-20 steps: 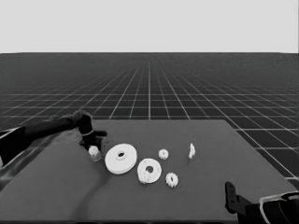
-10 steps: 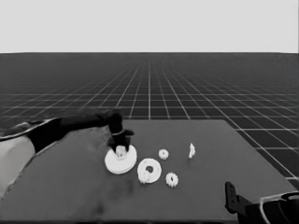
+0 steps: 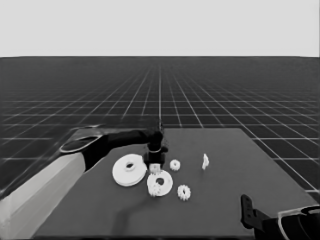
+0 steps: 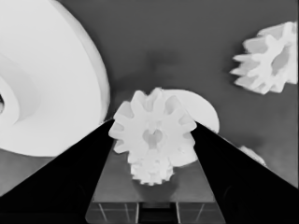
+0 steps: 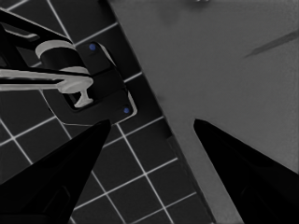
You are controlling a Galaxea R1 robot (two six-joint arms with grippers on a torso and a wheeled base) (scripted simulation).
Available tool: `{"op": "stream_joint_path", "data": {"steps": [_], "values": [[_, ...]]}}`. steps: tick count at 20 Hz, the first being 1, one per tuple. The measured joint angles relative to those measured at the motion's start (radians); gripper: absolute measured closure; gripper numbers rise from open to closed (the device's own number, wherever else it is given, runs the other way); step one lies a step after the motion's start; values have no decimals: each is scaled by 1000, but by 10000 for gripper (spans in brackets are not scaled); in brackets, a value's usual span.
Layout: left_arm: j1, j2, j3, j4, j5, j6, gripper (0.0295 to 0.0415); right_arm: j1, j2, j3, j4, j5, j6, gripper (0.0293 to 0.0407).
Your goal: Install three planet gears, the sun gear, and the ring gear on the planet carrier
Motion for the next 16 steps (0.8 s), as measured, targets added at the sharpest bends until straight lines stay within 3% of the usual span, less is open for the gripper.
{"op": "stream_joint_path", "data": {"steps": [8, 10, 12, 16], "values": [[48, 20, -58, 39, -30, 30, 398, 0, 0, 0, 0, 0, 0, 315], [48, 20, -59, 40, -30, 30, 339, 0, 0, 0, 0, 0, 0, 315], [48, 20, -59, 40, -30, 30, 327, 0, 0, 0, 0, 0, 0, 315], [48, 20, -59, 40, -30, 30, 326, 0, 0, 0, 0, 0, 0, 315]]}}
